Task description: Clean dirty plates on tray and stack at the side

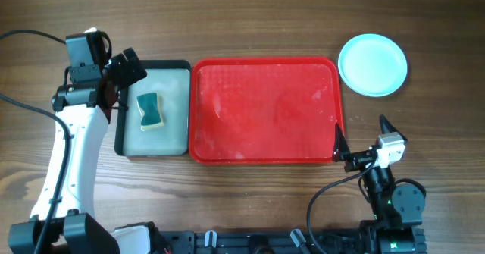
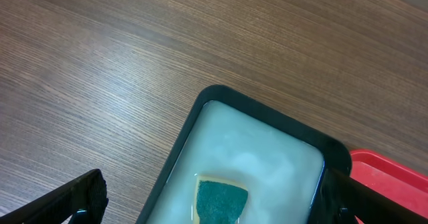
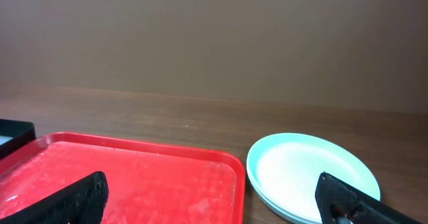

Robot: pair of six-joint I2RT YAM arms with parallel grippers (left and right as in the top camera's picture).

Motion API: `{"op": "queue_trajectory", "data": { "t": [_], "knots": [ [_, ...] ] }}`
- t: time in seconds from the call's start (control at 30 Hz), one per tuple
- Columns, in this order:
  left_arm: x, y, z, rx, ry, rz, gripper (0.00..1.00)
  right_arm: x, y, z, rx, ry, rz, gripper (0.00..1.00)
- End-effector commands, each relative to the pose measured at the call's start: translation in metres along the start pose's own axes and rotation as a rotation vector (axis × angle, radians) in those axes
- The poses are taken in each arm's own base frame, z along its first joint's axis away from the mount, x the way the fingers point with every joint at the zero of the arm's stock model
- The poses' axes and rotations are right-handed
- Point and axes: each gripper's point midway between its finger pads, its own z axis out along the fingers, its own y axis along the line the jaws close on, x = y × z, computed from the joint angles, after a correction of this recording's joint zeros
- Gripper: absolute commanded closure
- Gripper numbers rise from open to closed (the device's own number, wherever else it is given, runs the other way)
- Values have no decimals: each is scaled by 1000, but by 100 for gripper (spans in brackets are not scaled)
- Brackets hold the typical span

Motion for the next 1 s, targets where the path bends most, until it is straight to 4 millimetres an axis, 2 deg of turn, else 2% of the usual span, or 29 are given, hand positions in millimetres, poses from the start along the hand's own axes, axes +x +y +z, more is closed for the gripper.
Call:
{"op": "queue_trajectory", "data": {
  "t": [0.0,0.1,0.23,0.33,0.4,0.5,0.57,0.7,0.83,0.97],
  "knots": [
    [-18,3,-23,-4,-79,-24,0,-3,-1,-1,2,-14,8,0],
    [-33,2,-54,21,-165,-34,0,-3,-1,-1,2,-14,8,1],
    [-51,2,-107,65,-305,-52,0,-3,-1,-1,2,-14,8,0],
    [-63,6,-169,115,-461,-72,0,-3,-1,-1,2,-14,8,0],
    [-64,9,-205,142,-544,-83,0,-3,-1,-1,2,-14,8,0],
    [-54,16,-239,162,-605,-90,0,-3,-1,-1,2,-14,8,0],
    [-43,20,-249,162,-602,-89,0,-3,-1,-1,2,-14,8,0],
    [-5,25,-260,175,-542,-62,0,-3,-1,-1,2,-14,8,0],
    [30,21,-266,238,-517,-15,0,-3,-1,-1,2,-14,8,0],
    [53,24,-271,284,-555,-5,0,-3,-1,-1,2,-14,8,0]
  ]
}}
